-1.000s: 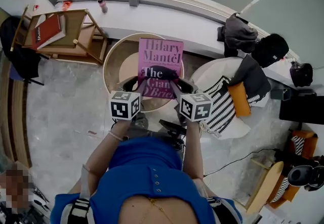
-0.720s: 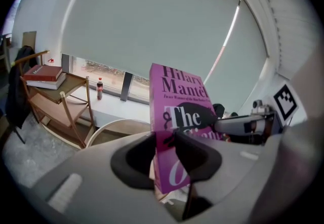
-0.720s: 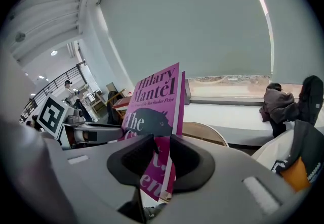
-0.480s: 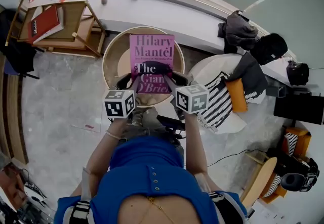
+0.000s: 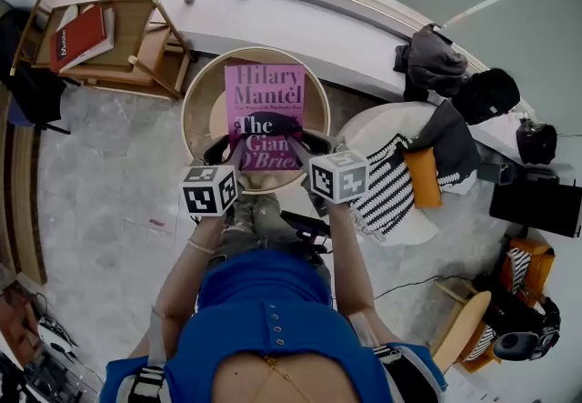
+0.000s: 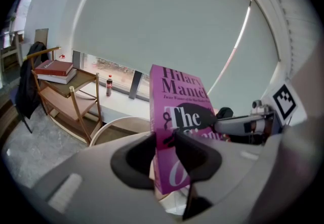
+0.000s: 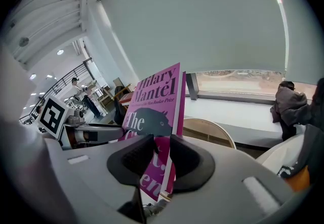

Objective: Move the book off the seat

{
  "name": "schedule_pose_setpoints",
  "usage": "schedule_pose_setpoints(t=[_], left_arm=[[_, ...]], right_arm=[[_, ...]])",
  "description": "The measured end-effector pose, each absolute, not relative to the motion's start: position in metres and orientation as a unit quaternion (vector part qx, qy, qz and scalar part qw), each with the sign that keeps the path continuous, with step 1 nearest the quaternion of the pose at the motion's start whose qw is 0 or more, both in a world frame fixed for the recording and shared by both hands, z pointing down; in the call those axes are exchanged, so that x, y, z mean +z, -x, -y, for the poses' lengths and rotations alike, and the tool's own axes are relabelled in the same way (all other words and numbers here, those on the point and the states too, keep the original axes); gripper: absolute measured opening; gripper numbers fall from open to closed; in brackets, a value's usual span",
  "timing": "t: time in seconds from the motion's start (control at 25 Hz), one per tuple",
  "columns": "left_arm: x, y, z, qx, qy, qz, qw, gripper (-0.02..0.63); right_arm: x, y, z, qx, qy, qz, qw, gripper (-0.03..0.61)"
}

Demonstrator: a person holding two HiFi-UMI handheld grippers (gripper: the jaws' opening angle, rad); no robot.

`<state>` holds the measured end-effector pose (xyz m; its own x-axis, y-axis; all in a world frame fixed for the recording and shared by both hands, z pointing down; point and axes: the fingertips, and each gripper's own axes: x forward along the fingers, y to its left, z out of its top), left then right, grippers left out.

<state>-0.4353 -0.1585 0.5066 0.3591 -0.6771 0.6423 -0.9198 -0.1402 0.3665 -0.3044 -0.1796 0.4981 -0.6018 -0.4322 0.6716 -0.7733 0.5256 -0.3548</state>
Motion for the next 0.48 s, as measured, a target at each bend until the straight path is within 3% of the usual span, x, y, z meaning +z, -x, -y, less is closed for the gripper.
schedule_pose_setpoints(t=[0.48], left_arm=[[0.578,0.437,0.171,0.199,-0.71,0.538,0.408,0.12]], right_arm=[[0.572,0.307,0.195,0.361,-0.329,0.819,0.301,0.104]])
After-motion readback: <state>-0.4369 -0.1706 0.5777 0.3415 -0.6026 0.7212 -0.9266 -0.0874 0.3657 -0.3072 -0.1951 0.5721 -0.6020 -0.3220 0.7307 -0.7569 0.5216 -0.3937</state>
